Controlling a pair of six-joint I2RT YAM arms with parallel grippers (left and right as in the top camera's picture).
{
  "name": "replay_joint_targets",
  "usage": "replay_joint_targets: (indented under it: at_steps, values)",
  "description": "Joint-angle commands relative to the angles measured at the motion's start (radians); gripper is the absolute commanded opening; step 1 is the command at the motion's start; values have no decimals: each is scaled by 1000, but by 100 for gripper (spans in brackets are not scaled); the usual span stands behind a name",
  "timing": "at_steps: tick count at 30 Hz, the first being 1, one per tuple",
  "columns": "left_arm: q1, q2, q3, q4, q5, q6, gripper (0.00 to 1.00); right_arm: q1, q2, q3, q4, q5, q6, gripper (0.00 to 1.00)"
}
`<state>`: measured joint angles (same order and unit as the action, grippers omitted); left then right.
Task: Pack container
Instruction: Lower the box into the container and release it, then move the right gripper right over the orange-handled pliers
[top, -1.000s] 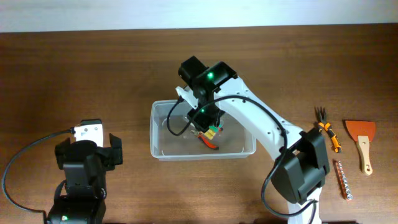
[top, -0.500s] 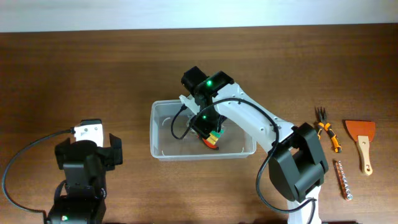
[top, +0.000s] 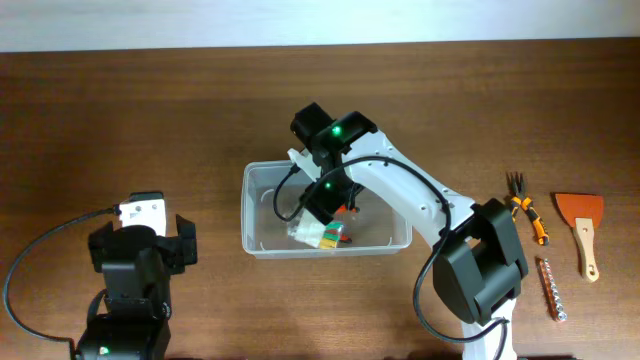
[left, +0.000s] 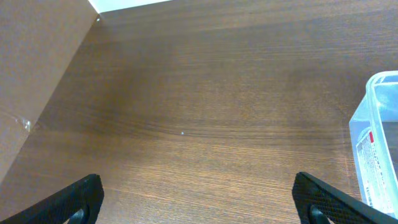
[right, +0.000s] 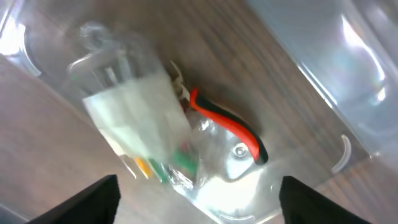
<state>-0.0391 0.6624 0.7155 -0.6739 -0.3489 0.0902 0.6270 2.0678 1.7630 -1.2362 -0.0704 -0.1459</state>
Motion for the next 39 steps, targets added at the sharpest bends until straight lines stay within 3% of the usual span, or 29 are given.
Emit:
replay_joint_targets:
  at_steps: [1,2,11,16,23,26,33,39]
  values:
    - [-4,0,21,-1,-7,16,99,-7,3,77,-31,-11,26,95]
    - [-4,0,21,-1,-7,16,99,-8,1,103,-47,-12,32,99]
    - [-4,0,21,-1,-7,16,99,-95,-35,436,-296,212,158,99]
    - [-4,0,21,-1,-7,16,99,-254,-84,536,-457,251,200,99]
    - [-4,0,21,-1,-7,16,99,-523,-215,525,-463,184,242,99]
    - [-4,0,21,-1,-7,16,99,-629,-290,463,-463,101,250,99]
    - [-4,0,21,-1,-7,16,99,-805,-507,88,-456,70,277,99]
    - [-4,0,21,-1,-7,16,99,-876,-550,-135,-351,79,305,99]
